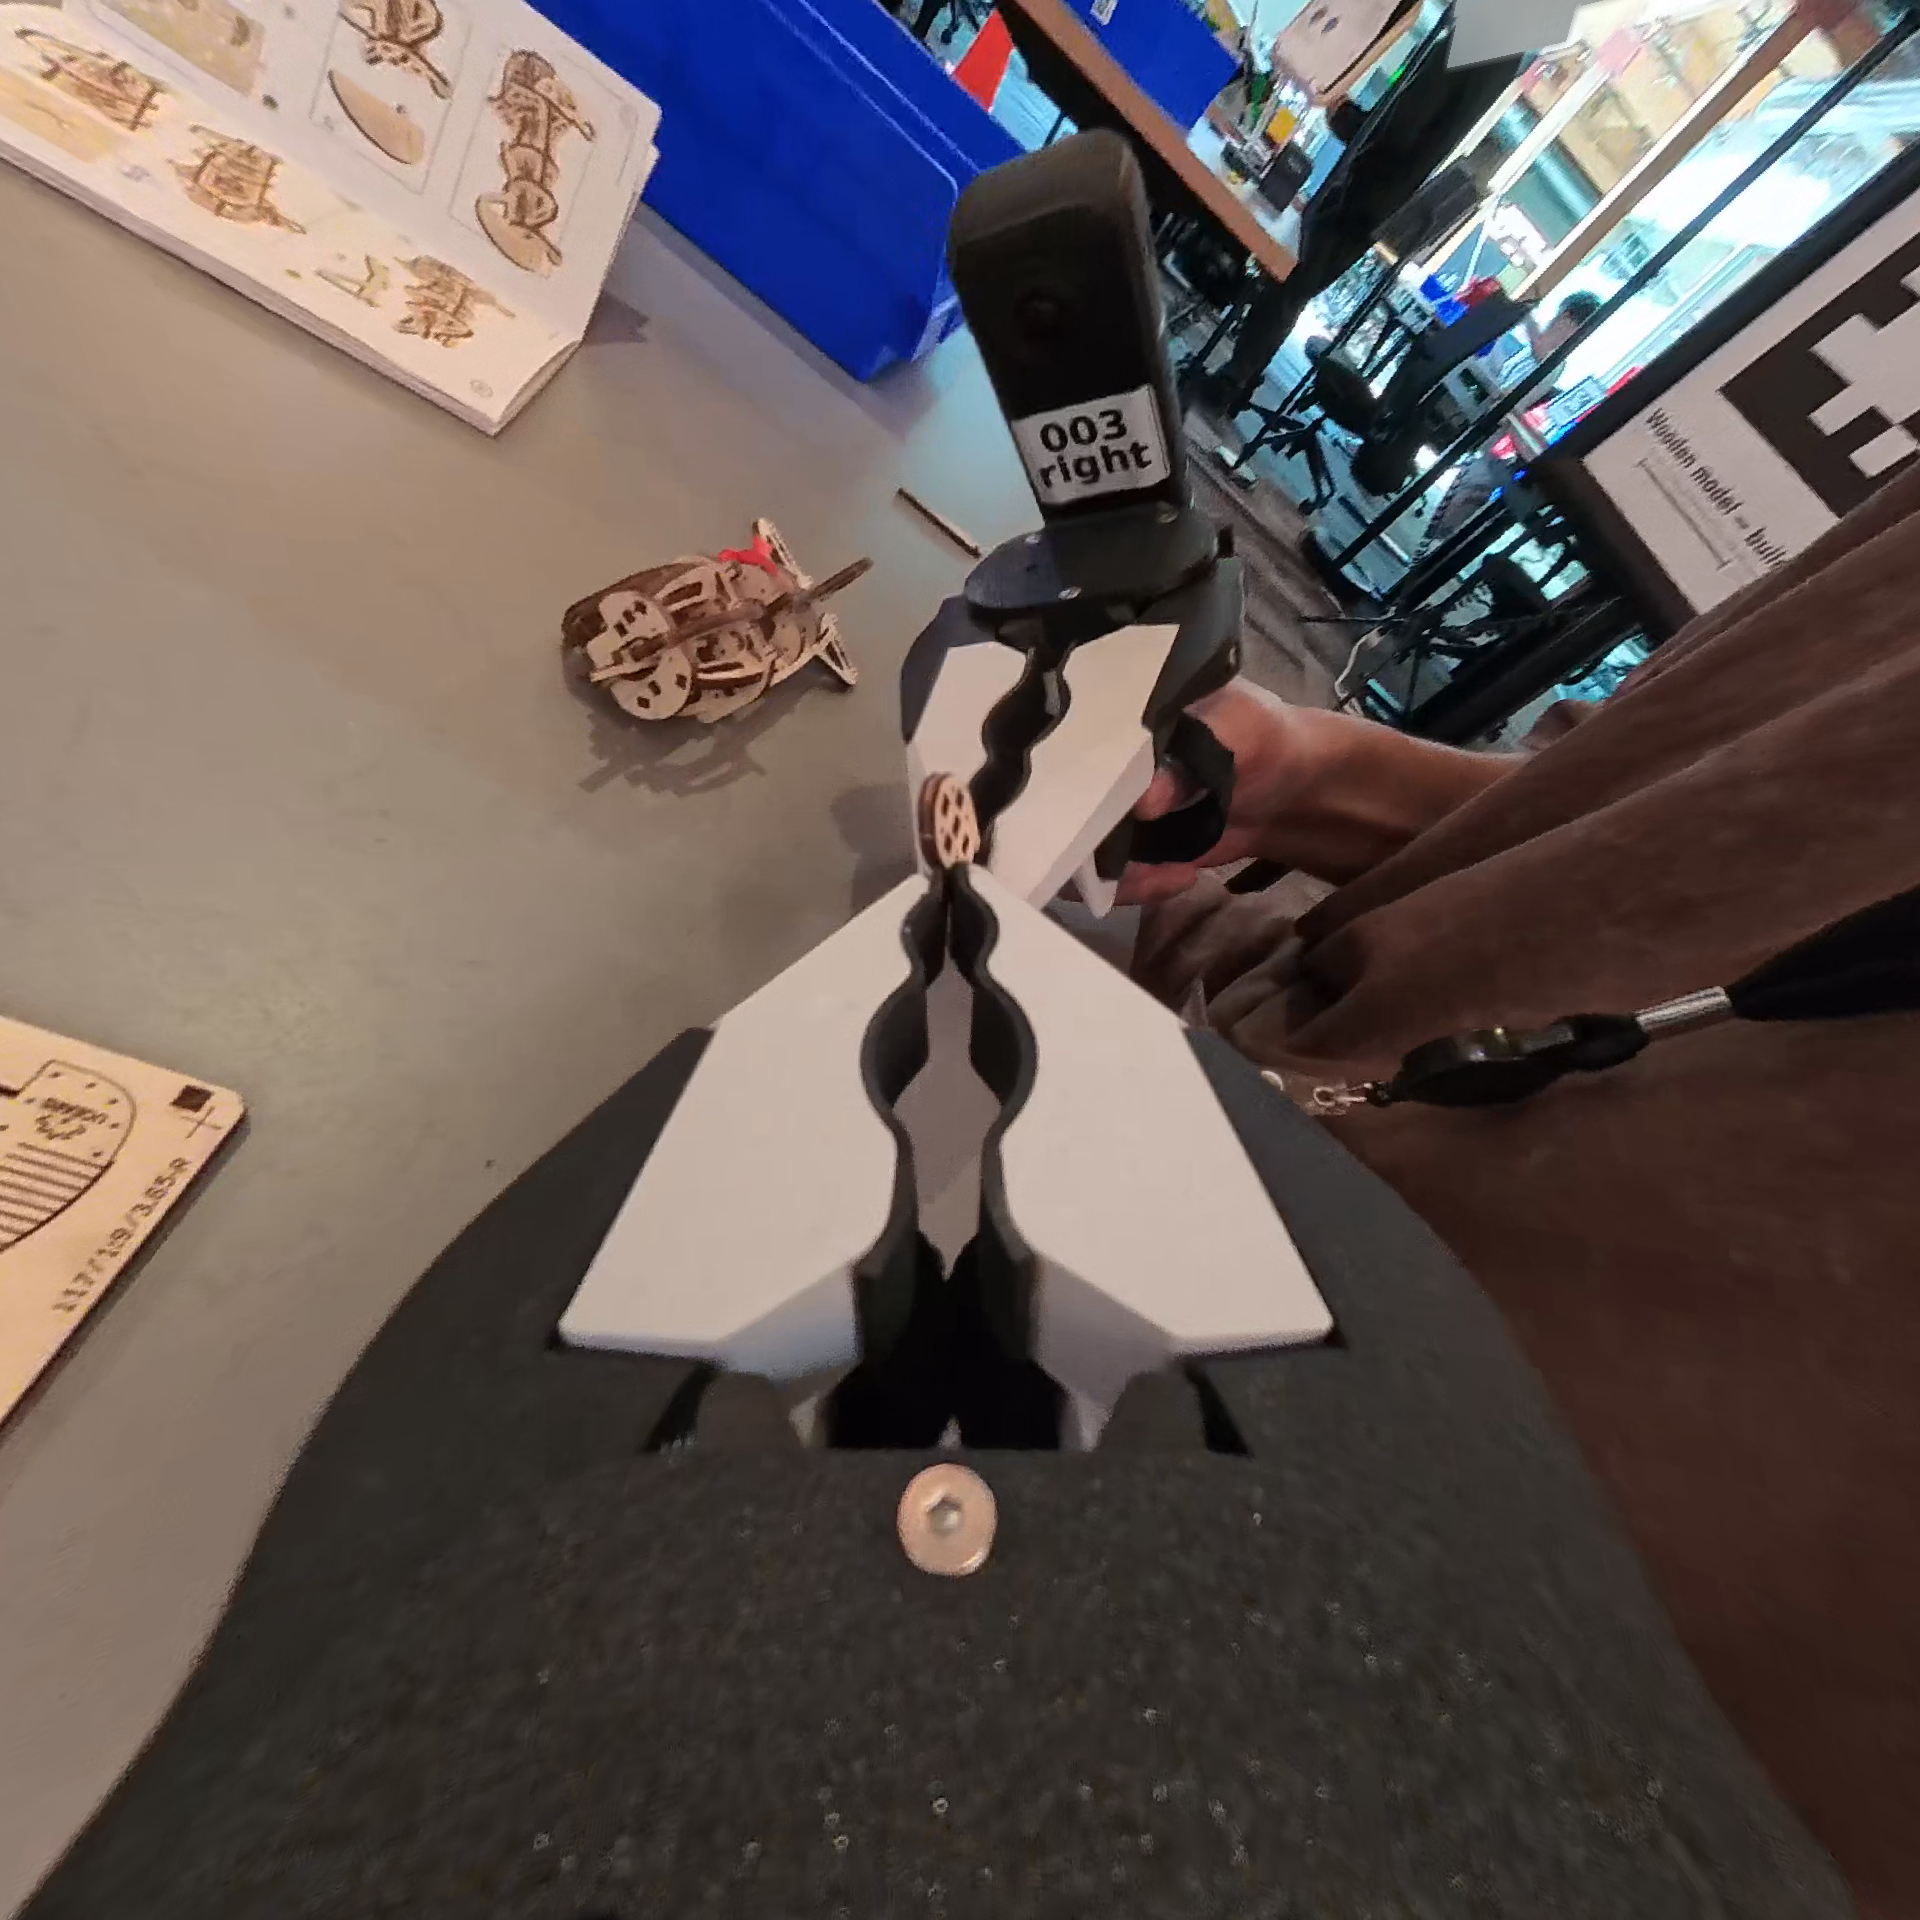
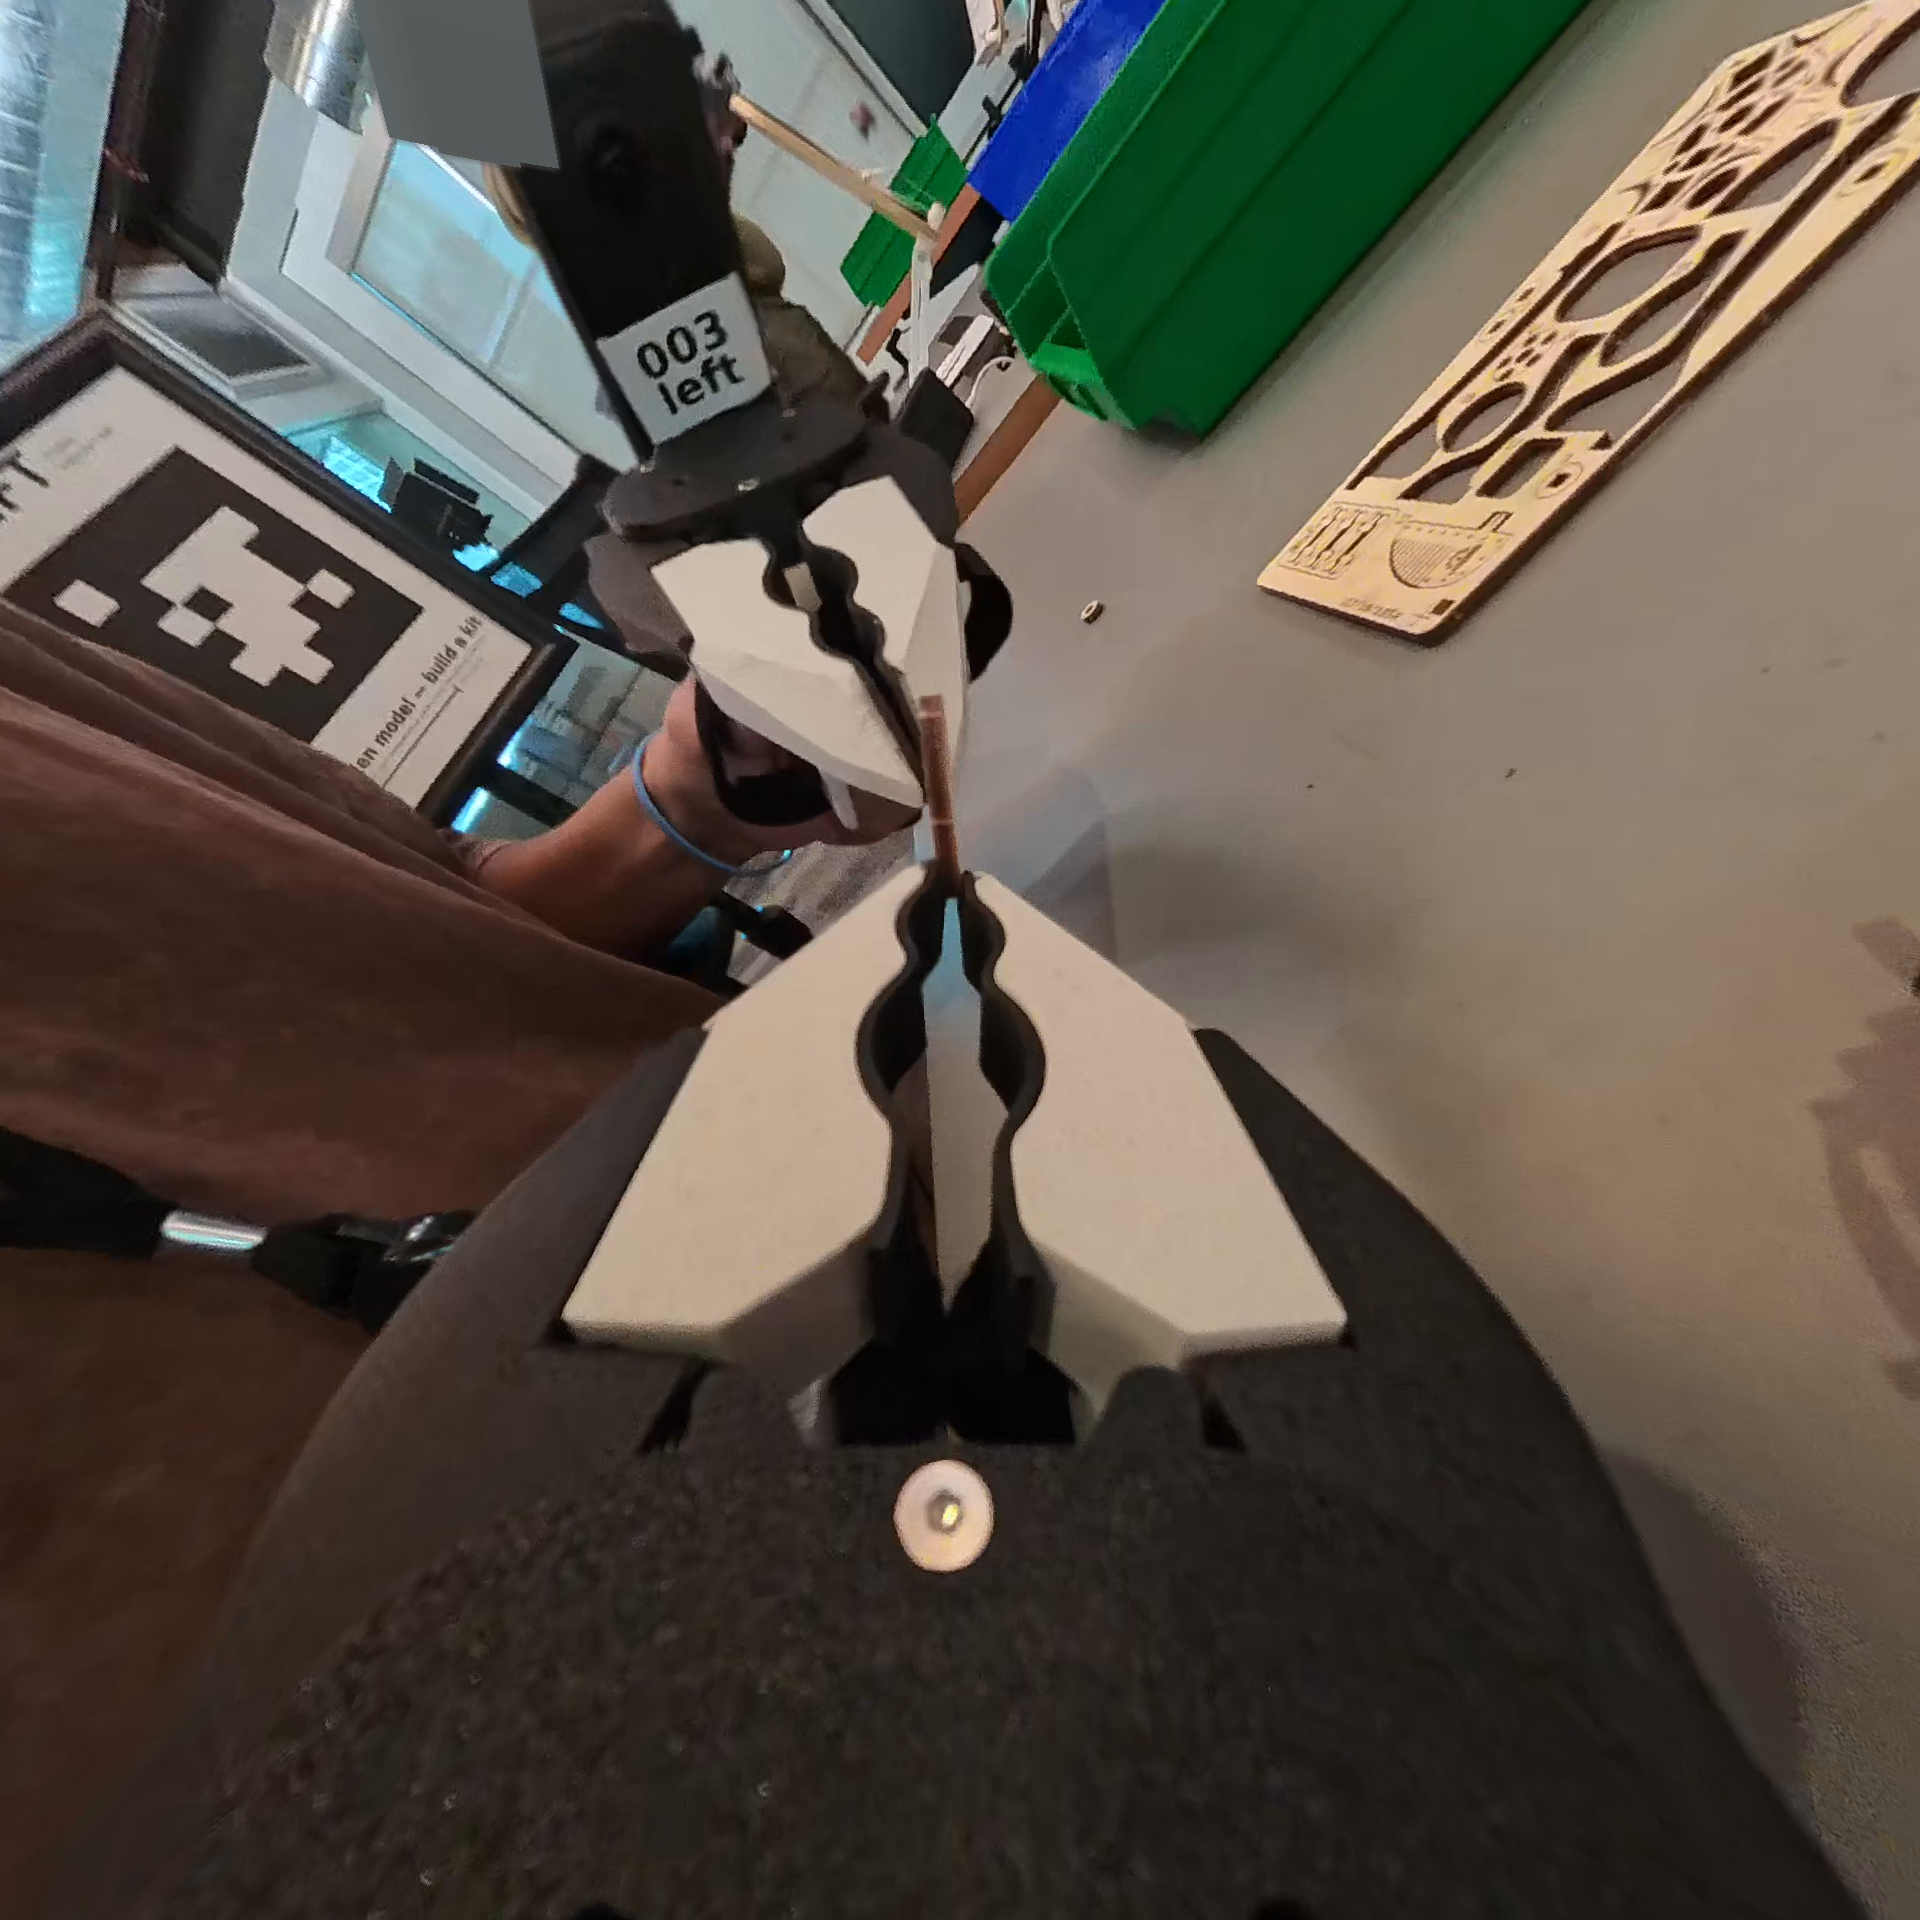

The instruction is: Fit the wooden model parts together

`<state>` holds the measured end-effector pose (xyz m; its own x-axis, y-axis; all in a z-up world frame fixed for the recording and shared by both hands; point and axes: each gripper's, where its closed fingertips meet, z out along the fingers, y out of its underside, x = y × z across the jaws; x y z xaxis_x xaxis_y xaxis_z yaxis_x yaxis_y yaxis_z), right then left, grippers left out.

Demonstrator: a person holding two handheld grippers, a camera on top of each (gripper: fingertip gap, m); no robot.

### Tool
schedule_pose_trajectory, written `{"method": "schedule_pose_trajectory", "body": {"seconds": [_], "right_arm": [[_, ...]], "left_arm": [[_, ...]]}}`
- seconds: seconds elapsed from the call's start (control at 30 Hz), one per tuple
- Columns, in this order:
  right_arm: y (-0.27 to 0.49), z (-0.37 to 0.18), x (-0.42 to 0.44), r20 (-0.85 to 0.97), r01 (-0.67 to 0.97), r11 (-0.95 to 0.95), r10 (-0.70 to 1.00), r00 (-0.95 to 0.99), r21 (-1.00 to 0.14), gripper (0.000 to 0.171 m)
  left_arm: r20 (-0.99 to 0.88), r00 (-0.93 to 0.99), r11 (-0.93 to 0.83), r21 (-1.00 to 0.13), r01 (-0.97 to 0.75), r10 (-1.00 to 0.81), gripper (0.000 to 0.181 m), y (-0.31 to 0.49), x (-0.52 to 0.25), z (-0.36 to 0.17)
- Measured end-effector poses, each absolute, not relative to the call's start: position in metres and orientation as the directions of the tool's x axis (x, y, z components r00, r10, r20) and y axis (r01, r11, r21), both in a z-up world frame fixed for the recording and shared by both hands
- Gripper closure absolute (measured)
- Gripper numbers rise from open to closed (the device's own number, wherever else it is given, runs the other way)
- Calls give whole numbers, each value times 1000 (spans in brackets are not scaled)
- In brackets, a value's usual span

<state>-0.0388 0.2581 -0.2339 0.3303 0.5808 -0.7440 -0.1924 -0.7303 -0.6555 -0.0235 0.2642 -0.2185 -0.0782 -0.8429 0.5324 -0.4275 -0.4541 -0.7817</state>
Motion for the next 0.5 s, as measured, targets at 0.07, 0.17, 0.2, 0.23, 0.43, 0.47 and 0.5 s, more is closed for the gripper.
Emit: {"method": "schedule_pose_trajectory", "body": {"seconds": [0.07, 0.17, 0.2, 0.23, 0.43, 0.47, 0.5], "right_arm": [[258, -236, -39, -731, -174, -726, 587, 348, -665, 170], [259, -236, -36, -743, -192, -732, 572, 348, -654, 170], [259, -235, -35, -742, -196, -730, 572, 348, -655, 170], [259, -235, -34, -740, -198, -726, 576, 349, -658, 170], [255, -232, -35, -721, -169, -714, 605, 339, -679, 170], [255, -231, -34, -723, -172, -715, 604, 335, -678, 169], [256, -231, -33, -723, -170, -715, 607, 331, -678, 169]], "left_arm": [[549, -93, -460, -772, -439, -831, 180, 262, -23, -219], [568, -116, -471, -764, -441, -814, 172, 261, -21, -218], [572, -120, -472, -762, -443, -811, 168, 260, -20, -217], [569, -118, -468, -761, -449, -814, 168, 260, -19, -218], [509, -142, -402, -795, -454, -849, 179, 259, -12, -216], [512, -148, -401, -795, -456, -846, 179, 259, -11, -215], [522, -157, -405, -789, -462, -839, 180, 258, -11, -215]]}}
